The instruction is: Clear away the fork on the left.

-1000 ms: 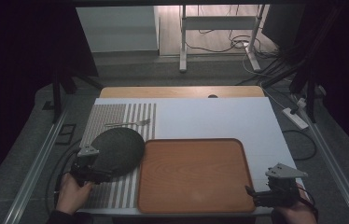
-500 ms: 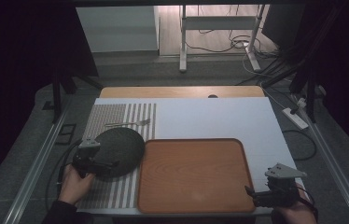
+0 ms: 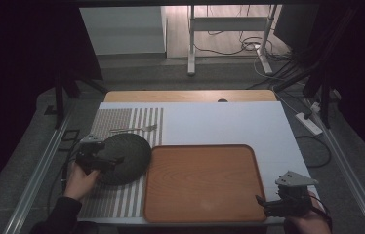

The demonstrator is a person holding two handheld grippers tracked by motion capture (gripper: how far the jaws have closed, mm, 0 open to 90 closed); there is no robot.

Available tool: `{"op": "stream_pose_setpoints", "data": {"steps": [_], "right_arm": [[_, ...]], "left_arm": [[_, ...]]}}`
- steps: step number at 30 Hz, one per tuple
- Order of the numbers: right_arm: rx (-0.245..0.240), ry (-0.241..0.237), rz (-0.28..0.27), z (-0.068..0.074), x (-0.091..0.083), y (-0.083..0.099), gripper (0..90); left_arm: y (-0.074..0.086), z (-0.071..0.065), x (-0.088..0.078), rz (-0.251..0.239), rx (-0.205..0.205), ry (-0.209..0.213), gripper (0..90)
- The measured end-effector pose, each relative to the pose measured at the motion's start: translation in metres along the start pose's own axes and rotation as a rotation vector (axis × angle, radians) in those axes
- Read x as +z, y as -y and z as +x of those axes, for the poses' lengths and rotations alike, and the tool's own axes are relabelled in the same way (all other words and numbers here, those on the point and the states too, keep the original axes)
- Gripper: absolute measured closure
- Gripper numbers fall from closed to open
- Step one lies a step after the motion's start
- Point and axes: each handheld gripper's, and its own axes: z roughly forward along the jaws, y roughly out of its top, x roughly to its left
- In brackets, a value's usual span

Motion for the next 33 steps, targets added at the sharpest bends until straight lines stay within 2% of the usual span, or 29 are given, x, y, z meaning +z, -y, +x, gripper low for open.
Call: {"op": "stream_pose_setpoints", "data": {"steps": [2, 5, 7, 10, 12, 24, 33], "right_arm": [[0.019, 0.004, -0.005, -0.001, -0.001, 0.0, 0.0], [0.023, 0.005, -0.01, -0.002, -0.001, 0.0, 0.0], [0.02, 0.008, -0.006, -0.001, -0.001, 0.0, 0.0], [0.02, 0.008, -0.008, -0.001, -0.001, 0.0, 0.0], [0.022, 0.013, -0.007, -0.001, -0.001, 0.0, 0.0], [0.027, 0.015, -0.007, -0.002, -0.001, 0.0, 0.0], [0.021, 0.015, -0.005, -0.001, -0.001, 0.0, 0.0]], "left_arm": [[-0.003, 0.004, 0.003, 0.011, -0.018, 0.009, 0.0], [-0.008, 0.008, 0.008, 0.036, -0.023, -0.006, 0.0], [-0.013, 0.013, 0.014, 0.05, -0.037, 0.012, 0.0], [-0.016, 0.017, 0.018, 0.055, -0.045, 0.015, 0.0], [-0.021, 0.023, 0.025, 0.079, -0.046, 0.024, 0.0], [-0.038, 0.042, 0.042, 0.098, -0.081, -0.016, 0.4], [-0.051, 0.055, 0.052, 0.121, -0.094, -0.067, 2.0]]}}
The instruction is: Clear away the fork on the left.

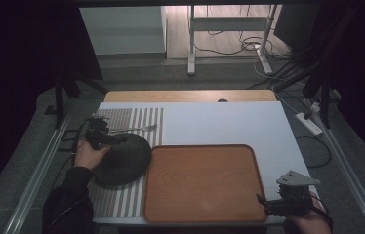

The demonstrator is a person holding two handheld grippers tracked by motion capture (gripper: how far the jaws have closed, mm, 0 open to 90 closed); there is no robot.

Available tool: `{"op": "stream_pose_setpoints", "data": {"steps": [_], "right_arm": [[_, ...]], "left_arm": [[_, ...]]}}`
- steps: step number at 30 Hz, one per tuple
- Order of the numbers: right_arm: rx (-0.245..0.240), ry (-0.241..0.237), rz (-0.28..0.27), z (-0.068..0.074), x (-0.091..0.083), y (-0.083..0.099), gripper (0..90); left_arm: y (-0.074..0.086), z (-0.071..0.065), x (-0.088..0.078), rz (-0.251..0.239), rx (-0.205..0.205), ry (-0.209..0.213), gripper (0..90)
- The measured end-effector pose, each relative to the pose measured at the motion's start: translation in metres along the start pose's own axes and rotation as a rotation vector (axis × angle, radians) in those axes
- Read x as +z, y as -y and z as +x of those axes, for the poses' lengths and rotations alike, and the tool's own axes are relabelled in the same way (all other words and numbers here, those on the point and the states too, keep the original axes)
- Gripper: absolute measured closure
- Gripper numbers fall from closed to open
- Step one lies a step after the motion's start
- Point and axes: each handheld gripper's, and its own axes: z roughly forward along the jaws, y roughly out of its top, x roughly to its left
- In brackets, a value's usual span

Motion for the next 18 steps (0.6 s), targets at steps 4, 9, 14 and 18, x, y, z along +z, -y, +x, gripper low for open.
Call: {"op": "stream_pose_setpoints", "data": {"steps": [4, 9, 14, 18], "right_arm": [[0.0, 0.0, -0.001, 0.0, 0.0, 0.0, 0.0], [-0.002, -0.002, 0.001, 0.0, 0.0, 0.0, 0.0], [-0.005, -0.002, 0.001, 0.0, 0.0, 0.0, 0.0], [-0.005, -0.002, 0.001, 0.0, 0.0, 0.0, 0.0]], "left_arm": [[-0.007, 0.006, 0.005, 0.006, -0.01, -0.022, 4.1], [-0.015, 0.013, 0.008, 0.017, -0.019, -0.049, 20.5], [-0.022, 0.022, 0.011, 0.039, -0.056, -0.073, 33.3], [-0.024, 0.03, 0.015, 0.071, -0.072, -0.087, 65.0]]}}
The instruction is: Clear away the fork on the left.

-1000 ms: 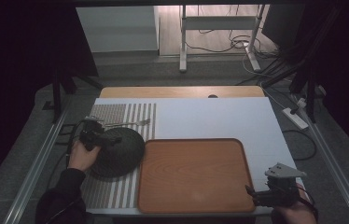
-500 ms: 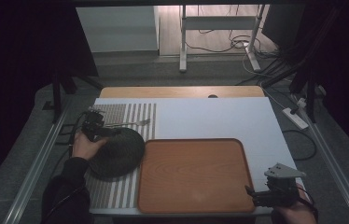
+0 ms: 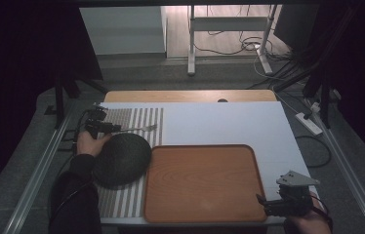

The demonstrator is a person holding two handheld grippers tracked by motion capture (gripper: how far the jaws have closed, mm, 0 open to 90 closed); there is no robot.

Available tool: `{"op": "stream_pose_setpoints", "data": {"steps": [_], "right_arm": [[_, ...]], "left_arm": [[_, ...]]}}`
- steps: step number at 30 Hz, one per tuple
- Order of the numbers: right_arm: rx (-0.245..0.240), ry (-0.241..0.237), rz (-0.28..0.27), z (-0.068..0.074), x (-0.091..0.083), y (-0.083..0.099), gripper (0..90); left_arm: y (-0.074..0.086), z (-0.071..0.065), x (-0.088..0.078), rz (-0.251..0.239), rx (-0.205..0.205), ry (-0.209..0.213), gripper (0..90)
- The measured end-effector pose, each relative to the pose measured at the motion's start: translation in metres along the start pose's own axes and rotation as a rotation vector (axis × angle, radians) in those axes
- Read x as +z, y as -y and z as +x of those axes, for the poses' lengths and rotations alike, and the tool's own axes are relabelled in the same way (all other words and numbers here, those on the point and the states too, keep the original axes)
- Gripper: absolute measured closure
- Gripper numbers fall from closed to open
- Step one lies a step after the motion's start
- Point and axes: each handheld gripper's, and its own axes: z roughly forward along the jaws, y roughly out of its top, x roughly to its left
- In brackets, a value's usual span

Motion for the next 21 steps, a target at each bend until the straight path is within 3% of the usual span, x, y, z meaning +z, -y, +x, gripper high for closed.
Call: {"op": "stream_pose_setpoints", "data": {"steps": [1, 2, 3, 4, 5, 16, 21], "right_arm": [[0.0, 0.0, 0.0, 0.0, 0.0, 0.0, 0.0], [-0.001, -0.001, 0.0, 0.0, 0.0, 0.0, 0.0], [-0.001, -0.001, 0.0, 0.0, 0.0, 0.0, 0.0], [-0.001, -0.001, 0.0, 0.0, 0.0, 0.0, 0.0], [-0.001, -0.002, 0.0, 0.0, 0.0, 0.0, 0.0], [-0.006, -0.006, 0.0, 0.0, 0.0, 0.0, 0.0], [-0.005, -0.005, -0.004, 0.0, -0.001, 0.001, 0.0]], "left_arm": [[-0.001, 0.002, 0.002, 0.01, -0.001, -0.001, 65.0], [-0.001, 0.004, 0.003, 0.013, -0.002, -0.007, 77.1], [-0.002, 0.005, 0.004, 0.015, 0.002, -0.014, 77.1], [-0.002, 0.006, 0.006, 0.013, 0.002, -0.025, 85.9], [-0.003, 0.008, 0.007, 0.013, -0.001, -0.03, 88.7], [-0.01, 0.017, 0.03, 0.066, -0.011, -0.097, 88.8], [-0.008, 0.016, 0.027, 0.088, -0.004, -0.079, 88.9]]}}
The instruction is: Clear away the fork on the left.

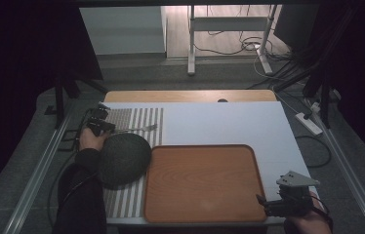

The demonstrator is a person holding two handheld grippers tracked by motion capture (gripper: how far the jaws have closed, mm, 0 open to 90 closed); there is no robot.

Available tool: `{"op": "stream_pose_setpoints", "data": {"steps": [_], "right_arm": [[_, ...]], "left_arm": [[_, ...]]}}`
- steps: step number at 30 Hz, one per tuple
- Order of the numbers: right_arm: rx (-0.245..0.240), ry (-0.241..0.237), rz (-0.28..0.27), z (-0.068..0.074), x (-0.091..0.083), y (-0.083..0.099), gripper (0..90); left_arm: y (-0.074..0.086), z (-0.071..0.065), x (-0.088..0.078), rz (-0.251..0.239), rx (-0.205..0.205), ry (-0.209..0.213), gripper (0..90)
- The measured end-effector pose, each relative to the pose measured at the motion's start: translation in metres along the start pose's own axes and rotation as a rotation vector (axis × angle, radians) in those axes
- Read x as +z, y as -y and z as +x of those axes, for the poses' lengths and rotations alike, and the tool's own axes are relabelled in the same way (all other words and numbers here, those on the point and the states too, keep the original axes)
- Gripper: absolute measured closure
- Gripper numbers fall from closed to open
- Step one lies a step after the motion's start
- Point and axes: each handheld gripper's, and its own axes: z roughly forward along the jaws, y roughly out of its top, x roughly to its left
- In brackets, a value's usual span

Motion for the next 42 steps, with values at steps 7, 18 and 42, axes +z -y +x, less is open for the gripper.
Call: {"op": "stream_pose_setpoints", "data": {"steps": [7, 18, 42], "right_arm": [[-0.01, 0.0, 0.003, 0.001, 0.0, 0.0, 0.0], [-0.021, -0.003, 0.003, 0.002, 0.0, 0.0, 0.0], [-0.02, -0.005, 0.008, 0.001, 0.001, 0.0, 0.0]], "left_arm": [[0.005, -0.006, -0.007, 0.065, 0.032, 0.049, 88.9], [0.008, -0.007, -0.009, 0.095, 0.032, 0.1, 89.0], [-0.015, -0.018, -0.008, 0.015, 0.06, 0.192, 14.7]]}}
